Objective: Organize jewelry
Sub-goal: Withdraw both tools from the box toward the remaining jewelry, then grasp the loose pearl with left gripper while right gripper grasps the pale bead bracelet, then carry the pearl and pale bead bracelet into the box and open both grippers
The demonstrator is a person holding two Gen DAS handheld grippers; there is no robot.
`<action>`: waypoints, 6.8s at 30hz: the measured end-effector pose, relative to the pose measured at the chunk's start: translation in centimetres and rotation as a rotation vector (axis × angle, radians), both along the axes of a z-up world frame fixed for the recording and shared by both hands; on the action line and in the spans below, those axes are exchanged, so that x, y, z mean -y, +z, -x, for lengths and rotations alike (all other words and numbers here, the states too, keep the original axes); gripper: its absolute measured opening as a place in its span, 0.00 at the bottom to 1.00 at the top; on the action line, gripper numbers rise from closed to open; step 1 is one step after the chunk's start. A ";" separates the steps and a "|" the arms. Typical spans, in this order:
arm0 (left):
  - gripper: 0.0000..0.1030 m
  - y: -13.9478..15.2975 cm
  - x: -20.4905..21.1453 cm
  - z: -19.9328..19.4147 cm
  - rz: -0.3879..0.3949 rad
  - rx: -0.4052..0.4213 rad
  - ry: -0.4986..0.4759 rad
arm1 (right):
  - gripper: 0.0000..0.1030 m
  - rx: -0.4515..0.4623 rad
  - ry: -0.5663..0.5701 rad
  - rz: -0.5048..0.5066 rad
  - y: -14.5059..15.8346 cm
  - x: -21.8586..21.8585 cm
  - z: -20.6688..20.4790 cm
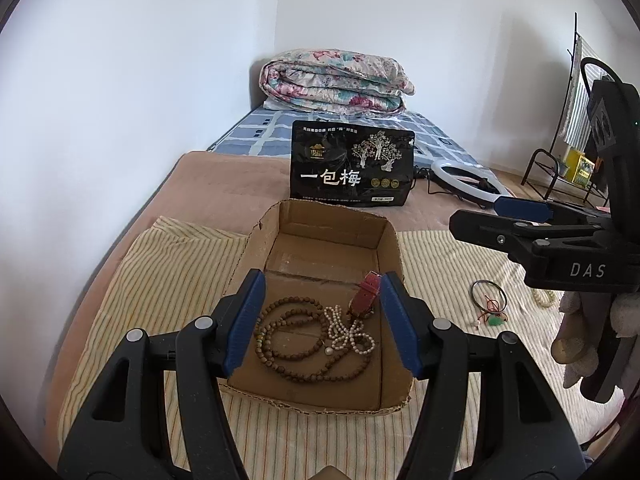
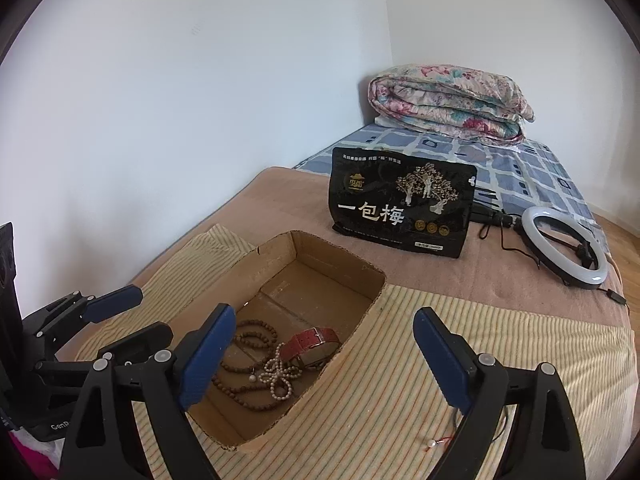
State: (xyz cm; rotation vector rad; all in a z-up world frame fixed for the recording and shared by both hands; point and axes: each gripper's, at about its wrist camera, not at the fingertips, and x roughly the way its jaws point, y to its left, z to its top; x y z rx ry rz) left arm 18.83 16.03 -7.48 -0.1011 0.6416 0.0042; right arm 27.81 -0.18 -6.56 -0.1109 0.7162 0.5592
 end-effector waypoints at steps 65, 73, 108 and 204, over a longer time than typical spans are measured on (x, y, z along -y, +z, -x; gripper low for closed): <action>0.23 -12.2 20.7 -7.2 0.005 -0.251 -0.343 | 0.92 -0.147 -0.444 0.099 -11.4 32.3 1.0; 0.17 -13.2 20.3 -8.2 0.015 -0.265 -0.339 | 0.88 -0.173 -0.472 0.100 -12.6 32.3 -0.6; 0.07 -14.2 20.1 -8.3 -0.003 -0.278 -0.312 | 0.06 -0.255 -0.429 0.073 -14.8 32.0 -1.9; 0.06 -4.3 -2.0 -3.1 -0.005 -0.075 -0.041 | 0.05 -0.098 0.072 -0.050 -3.8 -4.1 -2.3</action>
